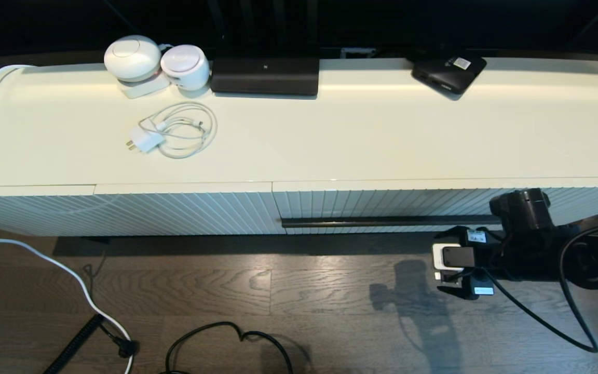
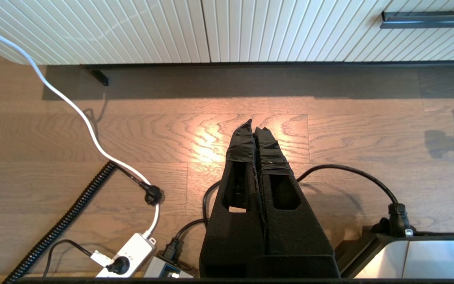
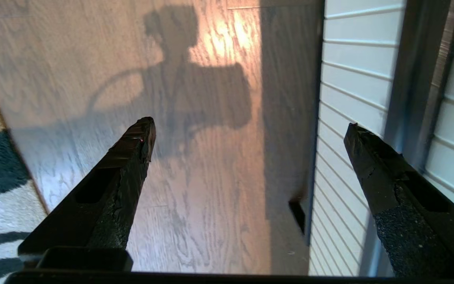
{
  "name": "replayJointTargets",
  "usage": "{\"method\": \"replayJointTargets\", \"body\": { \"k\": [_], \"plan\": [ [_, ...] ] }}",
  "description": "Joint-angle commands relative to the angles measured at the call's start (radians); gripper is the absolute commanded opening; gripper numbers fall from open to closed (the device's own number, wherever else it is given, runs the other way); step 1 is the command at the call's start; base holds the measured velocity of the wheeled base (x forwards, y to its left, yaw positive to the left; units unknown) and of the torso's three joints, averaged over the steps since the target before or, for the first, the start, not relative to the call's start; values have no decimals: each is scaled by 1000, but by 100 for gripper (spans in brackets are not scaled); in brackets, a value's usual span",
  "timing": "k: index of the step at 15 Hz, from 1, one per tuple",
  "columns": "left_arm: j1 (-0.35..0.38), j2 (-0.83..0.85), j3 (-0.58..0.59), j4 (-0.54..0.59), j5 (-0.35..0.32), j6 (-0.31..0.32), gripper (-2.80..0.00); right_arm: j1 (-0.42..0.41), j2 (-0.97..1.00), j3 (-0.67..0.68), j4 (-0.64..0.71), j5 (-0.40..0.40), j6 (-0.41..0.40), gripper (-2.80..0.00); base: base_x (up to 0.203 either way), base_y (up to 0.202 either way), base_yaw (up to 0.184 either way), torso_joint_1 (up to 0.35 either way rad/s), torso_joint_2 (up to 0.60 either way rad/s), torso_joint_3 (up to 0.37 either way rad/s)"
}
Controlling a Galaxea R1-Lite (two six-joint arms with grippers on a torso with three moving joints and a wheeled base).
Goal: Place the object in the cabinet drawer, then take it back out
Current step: Open the drawer
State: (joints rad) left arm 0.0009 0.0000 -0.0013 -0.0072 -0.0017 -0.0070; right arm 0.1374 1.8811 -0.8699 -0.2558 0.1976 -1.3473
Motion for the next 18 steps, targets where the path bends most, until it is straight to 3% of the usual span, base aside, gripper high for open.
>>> {"method": "replayJointTargets", "body": {
  "k": [1, 7, 18],
  "plan": [
    [1, 0, 0, 0, 0, -1, -280, 1, -48, 7, 0, 6, -23, 0, 0, 0, 0, 0, 0, 0],
    [0, 0, 0, 0, 0, -1, -280, -3, -55, -41, 7, 3, -126, 0, 0, 0, 0, 0, 0, 0],
    [0, 0, 0, 0, 0, -1, -280, -15, 55, -113, 9, -13, -130, 0, 0, 0, 0, 0, 0, 0]
  ]
}}
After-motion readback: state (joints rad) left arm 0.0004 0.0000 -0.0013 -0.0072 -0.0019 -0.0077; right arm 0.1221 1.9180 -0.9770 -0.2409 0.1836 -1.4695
